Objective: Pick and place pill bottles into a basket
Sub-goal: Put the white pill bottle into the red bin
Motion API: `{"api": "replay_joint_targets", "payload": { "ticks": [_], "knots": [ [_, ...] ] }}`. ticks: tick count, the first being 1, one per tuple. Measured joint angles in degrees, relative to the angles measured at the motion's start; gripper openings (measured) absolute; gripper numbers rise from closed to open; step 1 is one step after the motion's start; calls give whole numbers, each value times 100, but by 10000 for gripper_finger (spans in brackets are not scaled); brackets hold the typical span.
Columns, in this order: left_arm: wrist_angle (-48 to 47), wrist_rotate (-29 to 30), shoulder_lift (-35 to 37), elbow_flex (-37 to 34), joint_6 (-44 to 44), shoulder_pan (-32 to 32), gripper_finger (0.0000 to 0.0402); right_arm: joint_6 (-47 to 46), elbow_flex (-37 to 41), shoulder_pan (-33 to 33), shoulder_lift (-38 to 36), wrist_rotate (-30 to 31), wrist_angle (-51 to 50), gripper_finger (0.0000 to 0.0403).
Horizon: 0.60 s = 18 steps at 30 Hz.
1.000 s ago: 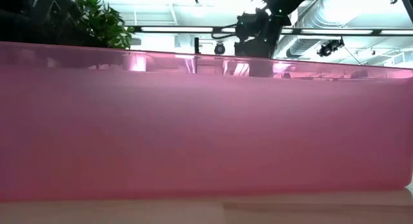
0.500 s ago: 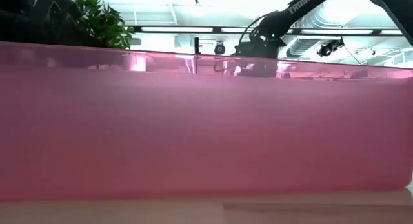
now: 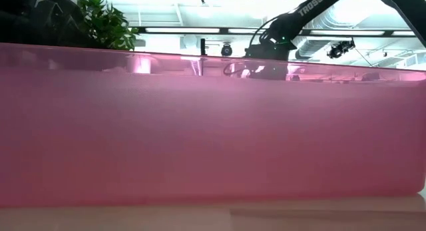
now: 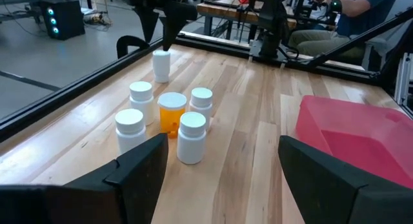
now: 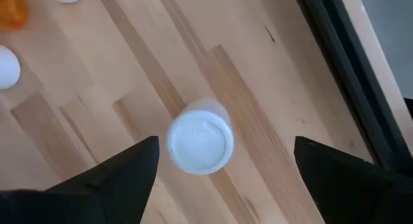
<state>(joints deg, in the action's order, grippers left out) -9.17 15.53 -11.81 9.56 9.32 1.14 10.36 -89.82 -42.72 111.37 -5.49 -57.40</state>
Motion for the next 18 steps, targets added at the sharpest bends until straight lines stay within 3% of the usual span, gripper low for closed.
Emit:
{"api": "replay_joint_targets", "payload": {
  "ticks": [18],
  "knots": [
    [0,0,0,0,18,-2,328,-257,0,24,458,-146,106,347]
  ]
}}
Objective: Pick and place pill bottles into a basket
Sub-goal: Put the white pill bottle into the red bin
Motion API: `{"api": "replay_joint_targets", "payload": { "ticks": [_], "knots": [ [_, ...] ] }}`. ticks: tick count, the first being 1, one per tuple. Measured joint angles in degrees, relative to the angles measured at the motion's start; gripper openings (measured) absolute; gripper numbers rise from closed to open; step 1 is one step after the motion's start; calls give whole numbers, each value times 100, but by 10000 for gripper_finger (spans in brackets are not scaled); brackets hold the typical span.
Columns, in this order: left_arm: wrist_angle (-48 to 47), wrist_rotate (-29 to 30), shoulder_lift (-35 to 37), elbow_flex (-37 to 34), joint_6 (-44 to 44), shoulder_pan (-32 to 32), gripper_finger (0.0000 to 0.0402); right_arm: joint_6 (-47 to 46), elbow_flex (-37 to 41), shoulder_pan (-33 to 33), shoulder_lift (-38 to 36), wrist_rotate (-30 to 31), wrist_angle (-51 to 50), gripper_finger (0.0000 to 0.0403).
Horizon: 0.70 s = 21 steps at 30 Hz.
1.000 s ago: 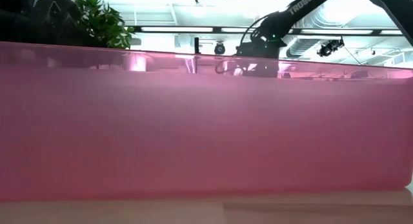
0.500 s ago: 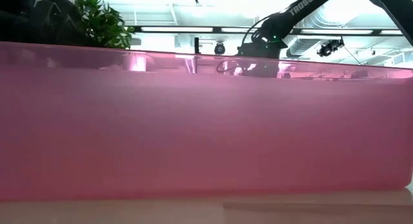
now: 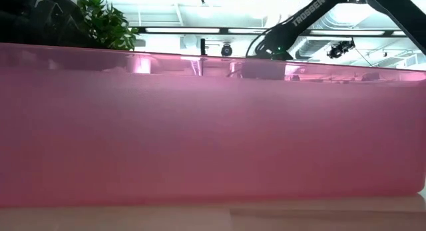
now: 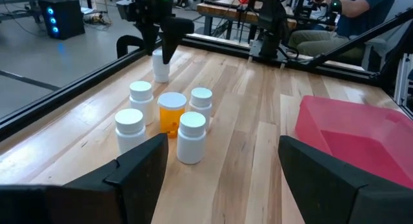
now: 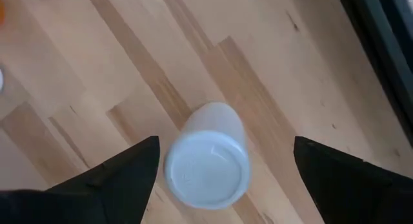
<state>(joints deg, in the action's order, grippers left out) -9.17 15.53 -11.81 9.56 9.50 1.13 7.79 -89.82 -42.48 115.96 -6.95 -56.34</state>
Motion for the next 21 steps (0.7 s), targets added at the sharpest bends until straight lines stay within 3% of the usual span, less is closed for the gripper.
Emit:
{"api": "replay_joint_targets", "payload": {
  "ticks": [9,21],
  "knots": [
    [0,0,0,0,0,0,328,12,0,-28,1,13,4,347],
    [0,0,0,0,2,2,328,-25,0,-26,1,-287,-175,306]
  ]
}}
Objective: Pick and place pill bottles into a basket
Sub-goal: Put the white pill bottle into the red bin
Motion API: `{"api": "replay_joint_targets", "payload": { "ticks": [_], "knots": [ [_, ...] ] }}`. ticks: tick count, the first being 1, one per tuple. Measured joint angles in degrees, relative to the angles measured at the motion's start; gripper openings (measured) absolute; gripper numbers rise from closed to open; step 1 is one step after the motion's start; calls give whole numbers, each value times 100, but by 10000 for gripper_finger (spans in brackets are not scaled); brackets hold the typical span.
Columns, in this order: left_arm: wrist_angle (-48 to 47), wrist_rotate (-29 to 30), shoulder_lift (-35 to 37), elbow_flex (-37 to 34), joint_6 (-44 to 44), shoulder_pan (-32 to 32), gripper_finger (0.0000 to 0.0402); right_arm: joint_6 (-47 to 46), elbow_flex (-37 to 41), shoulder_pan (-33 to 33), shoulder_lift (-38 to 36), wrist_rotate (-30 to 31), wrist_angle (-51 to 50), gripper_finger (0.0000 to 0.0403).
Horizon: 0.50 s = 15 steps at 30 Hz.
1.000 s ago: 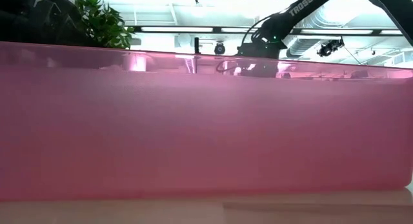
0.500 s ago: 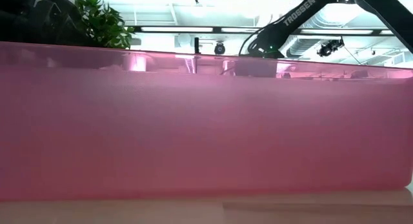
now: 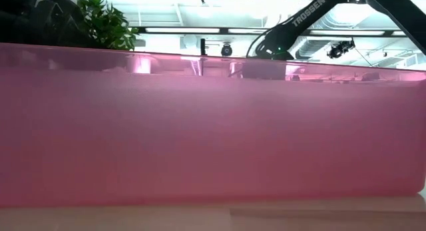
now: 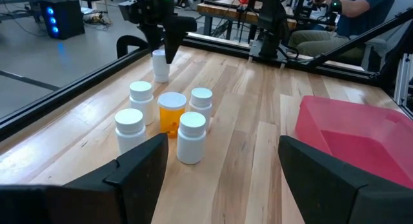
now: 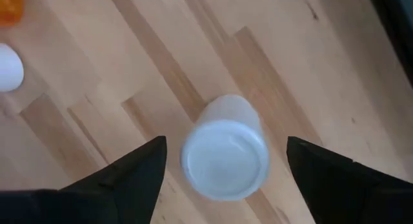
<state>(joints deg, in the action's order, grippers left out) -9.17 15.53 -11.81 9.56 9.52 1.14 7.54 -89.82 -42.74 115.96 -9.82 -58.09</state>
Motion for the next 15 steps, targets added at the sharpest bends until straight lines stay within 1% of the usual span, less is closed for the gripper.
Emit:
{"api": "replay_joint_targets", "payload": {
  "ticks": [15],
  "knots": [
    [1,-1,0,0,2,-1,328,-8,0,8,0,-116,2,257]
  ]
}}
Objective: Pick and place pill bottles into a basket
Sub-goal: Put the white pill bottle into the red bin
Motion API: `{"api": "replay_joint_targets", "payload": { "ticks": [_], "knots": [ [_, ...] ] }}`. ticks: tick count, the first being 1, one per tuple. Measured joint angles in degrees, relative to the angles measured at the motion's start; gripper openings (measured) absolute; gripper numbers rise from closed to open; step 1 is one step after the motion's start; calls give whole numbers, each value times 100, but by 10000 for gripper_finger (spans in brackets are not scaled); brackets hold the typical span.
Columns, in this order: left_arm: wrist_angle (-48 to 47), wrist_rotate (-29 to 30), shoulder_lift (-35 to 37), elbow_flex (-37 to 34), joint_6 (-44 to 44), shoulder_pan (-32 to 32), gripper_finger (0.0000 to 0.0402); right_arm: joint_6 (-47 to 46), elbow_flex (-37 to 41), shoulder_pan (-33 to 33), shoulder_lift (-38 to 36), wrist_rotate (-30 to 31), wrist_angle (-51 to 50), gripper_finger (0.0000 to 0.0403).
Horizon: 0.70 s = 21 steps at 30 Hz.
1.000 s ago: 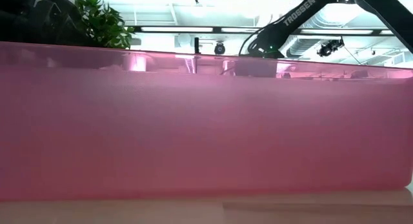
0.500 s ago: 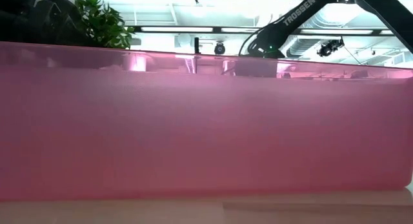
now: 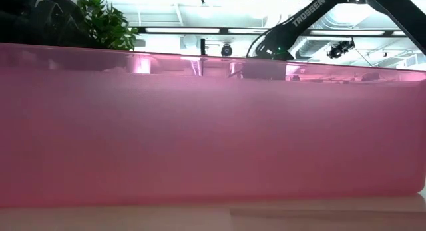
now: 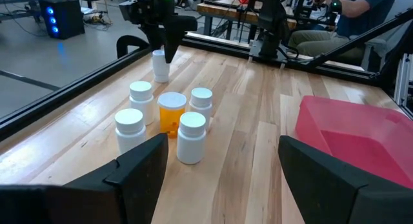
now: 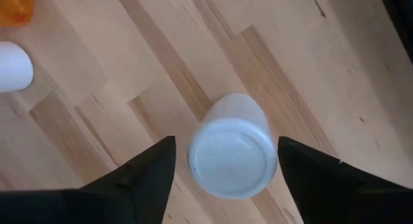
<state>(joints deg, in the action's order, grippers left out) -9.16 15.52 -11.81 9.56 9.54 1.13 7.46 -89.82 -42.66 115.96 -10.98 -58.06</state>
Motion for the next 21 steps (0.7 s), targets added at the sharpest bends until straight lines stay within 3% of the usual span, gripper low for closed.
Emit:
{"api": "replay_joint_targets", "payload": {
  "ticks": [13,21],
  "knots": [
    [2,1,0,0,0,1,328,62,-1,183,2,19,-126,186],
    [-1,1,0,0,4,-1,328,151,-2,223,2,42,-125,177]
  ]
}}
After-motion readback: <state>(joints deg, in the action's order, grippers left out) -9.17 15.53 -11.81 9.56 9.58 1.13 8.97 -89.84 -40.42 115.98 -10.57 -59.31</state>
